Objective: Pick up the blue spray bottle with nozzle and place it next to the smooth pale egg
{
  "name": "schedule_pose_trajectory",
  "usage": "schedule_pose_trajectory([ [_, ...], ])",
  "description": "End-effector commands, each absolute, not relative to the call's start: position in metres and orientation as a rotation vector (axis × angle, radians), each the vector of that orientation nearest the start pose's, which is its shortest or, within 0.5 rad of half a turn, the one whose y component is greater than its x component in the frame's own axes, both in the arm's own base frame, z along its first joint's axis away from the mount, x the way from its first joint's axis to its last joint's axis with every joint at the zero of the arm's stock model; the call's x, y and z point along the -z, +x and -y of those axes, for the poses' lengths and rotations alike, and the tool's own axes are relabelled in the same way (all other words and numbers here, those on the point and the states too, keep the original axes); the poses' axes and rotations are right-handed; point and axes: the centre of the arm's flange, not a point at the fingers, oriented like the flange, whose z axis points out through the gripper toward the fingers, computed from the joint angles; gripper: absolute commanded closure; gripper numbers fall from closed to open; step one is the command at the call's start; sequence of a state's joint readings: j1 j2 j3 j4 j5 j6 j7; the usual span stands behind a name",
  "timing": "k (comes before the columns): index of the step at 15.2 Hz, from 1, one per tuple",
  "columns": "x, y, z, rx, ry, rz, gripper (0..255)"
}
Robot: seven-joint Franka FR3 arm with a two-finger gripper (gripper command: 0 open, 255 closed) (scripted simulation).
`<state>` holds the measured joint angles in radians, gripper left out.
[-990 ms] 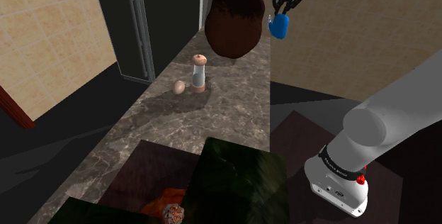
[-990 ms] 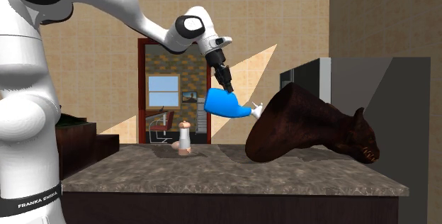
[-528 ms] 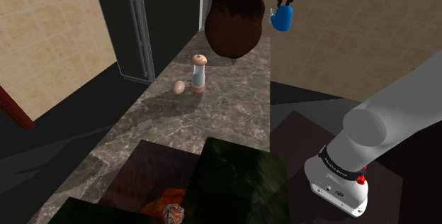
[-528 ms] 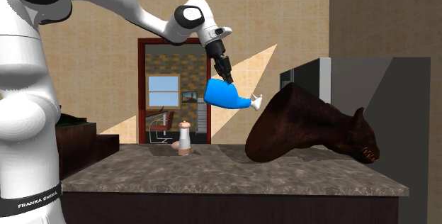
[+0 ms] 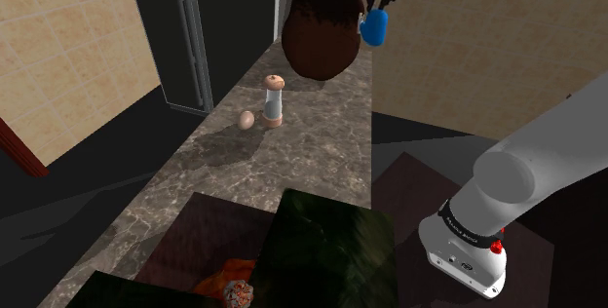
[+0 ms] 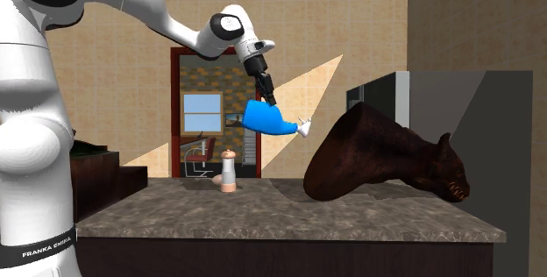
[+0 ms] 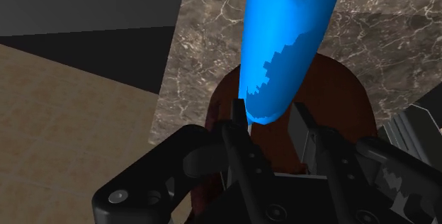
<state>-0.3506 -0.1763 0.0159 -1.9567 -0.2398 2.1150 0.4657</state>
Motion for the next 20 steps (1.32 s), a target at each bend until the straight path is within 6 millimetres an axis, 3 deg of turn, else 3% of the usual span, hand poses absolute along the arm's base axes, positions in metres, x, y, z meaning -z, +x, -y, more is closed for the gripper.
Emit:
schedule_pose_trajectory([
  [1, -0.582, 0.511, 0.161, 0.58, -3.088, -1.148, 255],
  [20, -0.51, 0.581, -0.069, 0.58, -3.088, -1.148, 255],
])
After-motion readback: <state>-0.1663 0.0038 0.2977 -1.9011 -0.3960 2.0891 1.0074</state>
